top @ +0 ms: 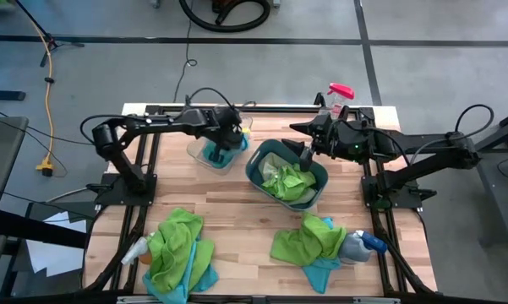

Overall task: Sort microfiber towel by color & place in baskets
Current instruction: Put the blue microfiber towel into the transparent bin

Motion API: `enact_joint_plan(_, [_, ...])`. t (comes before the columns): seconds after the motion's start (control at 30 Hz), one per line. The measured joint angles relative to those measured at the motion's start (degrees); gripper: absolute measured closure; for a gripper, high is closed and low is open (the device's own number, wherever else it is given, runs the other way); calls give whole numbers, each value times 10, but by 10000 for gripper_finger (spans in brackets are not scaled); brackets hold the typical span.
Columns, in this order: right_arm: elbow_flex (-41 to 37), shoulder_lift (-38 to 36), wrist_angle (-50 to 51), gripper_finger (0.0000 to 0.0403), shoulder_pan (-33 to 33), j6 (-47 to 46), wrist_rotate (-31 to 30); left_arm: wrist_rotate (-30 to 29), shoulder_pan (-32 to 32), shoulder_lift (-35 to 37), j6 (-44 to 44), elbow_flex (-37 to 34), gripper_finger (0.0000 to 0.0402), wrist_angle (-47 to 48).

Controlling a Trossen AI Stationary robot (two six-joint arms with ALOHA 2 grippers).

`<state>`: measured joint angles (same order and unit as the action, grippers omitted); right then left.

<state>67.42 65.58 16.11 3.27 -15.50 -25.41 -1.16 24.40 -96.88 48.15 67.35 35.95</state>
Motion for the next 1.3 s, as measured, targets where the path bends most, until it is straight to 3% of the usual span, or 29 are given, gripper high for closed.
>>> enact_joint_plan(0.2, [0,0,0,139,0,4,0,-14,-3,-11,-16,-6,401,5])
enact_joint_plan(0.47, [0,0,15,139,0,3,0,-36,45,-7,-29,-46,401,-1])
enact_joint_plan(0.73, [0,0,19,139,0,3,0,-23,59,-7,-40,-119,389,-74])
enact_joint_plan(0.93, [0,0,19,139,0,-11,0,-24,58,-6,-42,-140,339,-124])
enact_joint_plan(1.3, [0,0,21,139,0,-10,0,-41,51,-7,-106,-135,193,-113])
